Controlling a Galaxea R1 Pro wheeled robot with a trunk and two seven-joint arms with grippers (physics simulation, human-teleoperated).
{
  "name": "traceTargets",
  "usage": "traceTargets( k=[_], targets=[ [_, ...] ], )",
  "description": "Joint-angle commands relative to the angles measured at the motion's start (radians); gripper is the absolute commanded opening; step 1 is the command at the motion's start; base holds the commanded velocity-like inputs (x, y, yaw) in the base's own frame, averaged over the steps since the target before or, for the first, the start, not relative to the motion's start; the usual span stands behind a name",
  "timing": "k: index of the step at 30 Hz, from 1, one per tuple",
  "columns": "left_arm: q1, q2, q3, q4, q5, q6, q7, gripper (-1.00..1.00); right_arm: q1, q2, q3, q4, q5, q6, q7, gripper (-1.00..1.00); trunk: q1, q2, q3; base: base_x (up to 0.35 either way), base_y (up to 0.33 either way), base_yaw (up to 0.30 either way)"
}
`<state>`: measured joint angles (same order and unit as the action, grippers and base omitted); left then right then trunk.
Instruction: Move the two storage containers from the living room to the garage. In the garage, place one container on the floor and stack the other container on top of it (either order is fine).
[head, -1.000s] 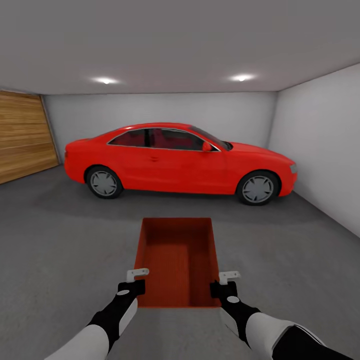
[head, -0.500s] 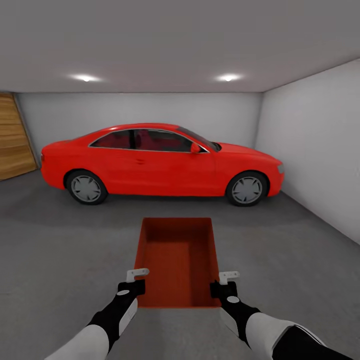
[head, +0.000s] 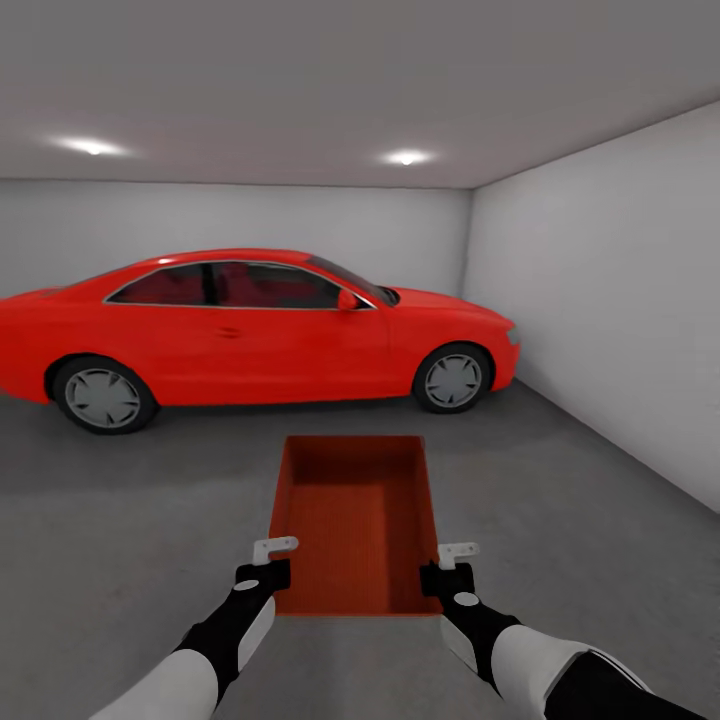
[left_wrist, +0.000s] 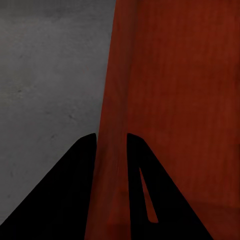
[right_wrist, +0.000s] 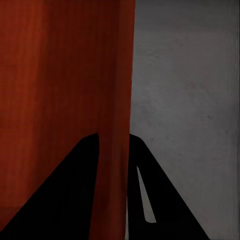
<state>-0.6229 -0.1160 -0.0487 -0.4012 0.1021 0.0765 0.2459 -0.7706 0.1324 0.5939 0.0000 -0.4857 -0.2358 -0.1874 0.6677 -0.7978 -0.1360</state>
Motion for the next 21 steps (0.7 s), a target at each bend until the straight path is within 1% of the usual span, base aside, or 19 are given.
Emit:
traceTargets(
  k=[1,9,13,17,21],
  targets=[
    [0.000,0.024,0.067,-0.002,0.019,0.006,0.010,-1.00,-0.001,-0.020,-0.075,-0.005,0.013,0.001,-0.001,-1.00,0.001,-0.001,-0.001,0.313,0.175,-0.281],
    [0.000,0.024,0.066,-0.004,0.018,0.005,0.010,-1.00,-0.001,-0.020,-0.075,-0.005,0.013,0.001,-0.001,-1.00,0.001,-0.001,0.003,0.307,0.193,-0.282],
    [0.000,0.024,0.065,-0.004,0.018,0.005,0.010,-1.00,-0.001,-0.020,-0.075,-0.005,0.013,0.001,-0.001,-1.00,0.001,-0.001,0.004,0.306,0.138,-0.284],
    [0.000,0.024,0.066,-0.004,0.018,0.005,0.010,-1.00,-0.001,-0.020,-0.075,-0.005,0.013,0.001,-0.001,-1.00,0.001,-0.001,0.004,0.292,0.050,-0.284],
    [0.000,0.024,0.066,-0.004,0.018,0.005,0.010,-1.00,-0.001,-0.020,-0.075,-0.005,0.013,0.001,-0.001,-1.00,0.001,-0.001,0.004,0.189,0.005,-0.284]
  ],
)
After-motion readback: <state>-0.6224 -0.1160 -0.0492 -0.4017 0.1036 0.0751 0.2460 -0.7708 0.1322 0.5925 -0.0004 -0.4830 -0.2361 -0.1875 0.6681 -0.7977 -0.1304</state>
